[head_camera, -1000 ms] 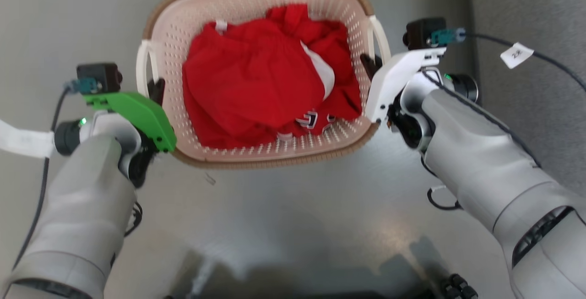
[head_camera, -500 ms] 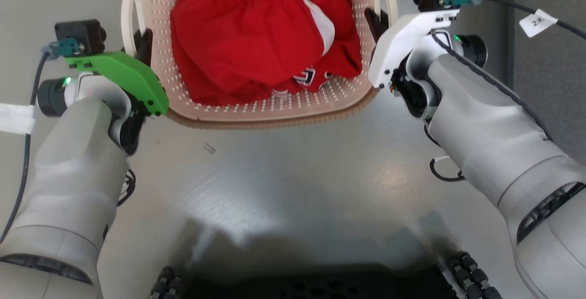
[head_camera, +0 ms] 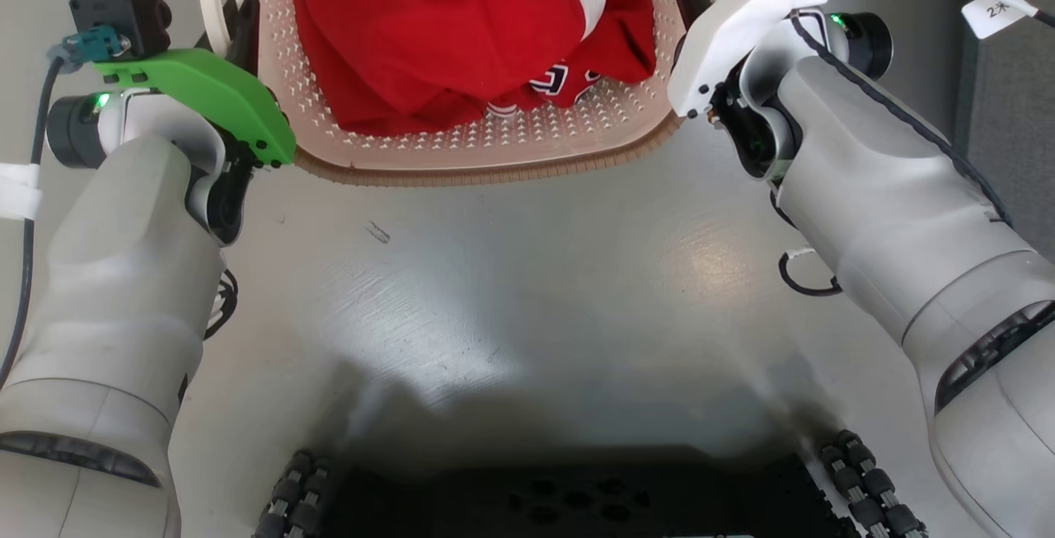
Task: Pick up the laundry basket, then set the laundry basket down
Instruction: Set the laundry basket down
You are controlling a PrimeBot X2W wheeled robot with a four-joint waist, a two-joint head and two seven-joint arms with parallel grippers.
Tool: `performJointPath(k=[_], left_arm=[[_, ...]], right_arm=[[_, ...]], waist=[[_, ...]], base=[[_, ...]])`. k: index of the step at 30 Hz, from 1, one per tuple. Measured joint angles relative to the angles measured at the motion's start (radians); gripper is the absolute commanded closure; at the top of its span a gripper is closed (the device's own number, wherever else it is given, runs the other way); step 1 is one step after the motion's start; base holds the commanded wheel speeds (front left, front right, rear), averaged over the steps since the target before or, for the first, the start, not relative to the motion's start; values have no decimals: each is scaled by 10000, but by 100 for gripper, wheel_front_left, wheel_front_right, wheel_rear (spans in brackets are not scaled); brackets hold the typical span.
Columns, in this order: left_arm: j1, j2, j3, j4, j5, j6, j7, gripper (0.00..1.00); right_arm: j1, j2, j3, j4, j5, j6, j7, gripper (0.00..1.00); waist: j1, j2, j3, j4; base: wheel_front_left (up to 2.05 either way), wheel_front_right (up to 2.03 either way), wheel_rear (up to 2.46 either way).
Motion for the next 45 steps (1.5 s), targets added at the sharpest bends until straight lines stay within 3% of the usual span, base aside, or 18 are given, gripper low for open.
performJointPath(k=[27, 28, 29, 30, 31, 32, 33, 45], left_arm=[[-273, -265, -88, 426, 263, -10, -182, 100], [-286, -268, -86, 433, 263, -10, -184, 100], [-295, -272, -86, 447, 263, -10, -184, 81], [-305, -280, -86, 462, 263, -10, -184, 54], [-311, -284, -86, 485, 263, -10, -184, 22], [-323, -280, -81, 520, 263, -10, -207, 22], [-353, -221, -61, 598, 263, -8, -236, 0], [-383, -238, -65, 750, 265, -8, -270, 0]], right_arm=[[-31, 19, 8, 378, 349, 33, -201, 100], [-31, 19, 13, 382, 349, 38, -205, 80], [-31, 19, 25, 387, 351, 38, -245, 61], [-32, 19, 36, 391, 351, 38, -276, 43], [-33, 15, 46, 393, 351, 58, -276, 0], [-35, 6, 56, 395, 351, 102, -286, 0], [-43, 2, 67, 403, 362, 100, -295, 0], [-48, -23, 132, 431, 470, 94, -376, 0]], waist=[[0, 0, 318, 46], [0, 0, 321, 49], [-1, 0, 324, 52], [-1, 0, 326, 56], [-1, 0, 327, 59], [-1, 0, 326, 64], [-1, 0, 322, 72], [-1, 0, 249, 99]], base=[[0, 0, 0], [0, 0, 0], [0, 0, 0], [0, 0, 0], [0, 0, 0], [0, 0, 0], [0, 0, 0], [0, 0, 0]])
